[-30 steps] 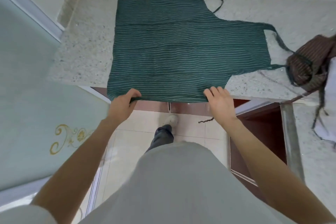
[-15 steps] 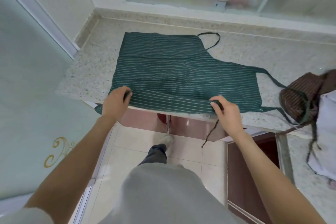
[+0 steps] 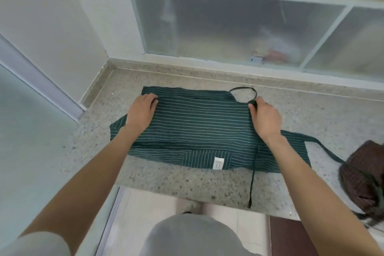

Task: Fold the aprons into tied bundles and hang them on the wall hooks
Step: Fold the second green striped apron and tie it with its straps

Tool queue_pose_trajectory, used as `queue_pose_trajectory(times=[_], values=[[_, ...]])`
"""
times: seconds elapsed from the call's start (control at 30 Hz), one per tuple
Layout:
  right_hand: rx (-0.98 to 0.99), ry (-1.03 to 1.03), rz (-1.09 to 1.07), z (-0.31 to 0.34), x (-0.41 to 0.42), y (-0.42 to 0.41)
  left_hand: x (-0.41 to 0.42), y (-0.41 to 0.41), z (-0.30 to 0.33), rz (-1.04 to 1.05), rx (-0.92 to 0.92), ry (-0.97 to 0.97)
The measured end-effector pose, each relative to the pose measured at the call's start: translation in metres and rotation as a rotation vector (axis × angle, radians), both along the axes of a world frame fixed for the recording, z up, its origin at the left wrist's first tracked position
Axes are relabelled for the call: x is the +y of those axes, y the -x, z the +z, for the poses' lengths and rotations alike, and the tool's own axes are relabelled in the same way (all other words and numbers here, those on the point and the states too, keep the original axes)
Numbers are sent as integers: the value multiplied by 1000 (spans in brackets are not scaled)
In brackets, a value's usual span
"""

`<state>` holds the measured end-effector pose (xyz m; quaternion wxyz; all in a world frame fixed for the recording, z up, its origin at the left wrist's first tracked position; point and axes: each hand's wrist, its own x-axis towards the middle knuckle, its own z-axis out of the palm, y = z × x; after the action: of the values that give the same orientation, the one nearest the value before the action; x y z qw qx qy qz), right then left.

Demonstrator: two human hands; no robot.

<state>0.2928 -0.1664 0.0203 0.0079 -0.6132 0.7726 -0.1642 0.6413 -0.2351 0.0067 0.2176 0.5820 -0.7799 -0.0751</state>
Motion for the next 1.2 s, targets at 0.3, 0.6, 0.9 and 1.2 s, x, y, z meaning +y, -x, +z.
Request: queue_pose_trajectory(times=[0.3,0.6,0.9,1.2], values=[[-272,-148,-187,-28,-140,7,-149,23,-31,-7,-68,-210],[-536,-484,-147,-109,-201,16,-217,33,-100,-61,-326,-526],[36,-481,-35,-130,-227,16,-231,11,-119,-74,-259,-490],[103,-451,-87,-142,-226,16,-230,-4,-116,-8,-384,-460]])
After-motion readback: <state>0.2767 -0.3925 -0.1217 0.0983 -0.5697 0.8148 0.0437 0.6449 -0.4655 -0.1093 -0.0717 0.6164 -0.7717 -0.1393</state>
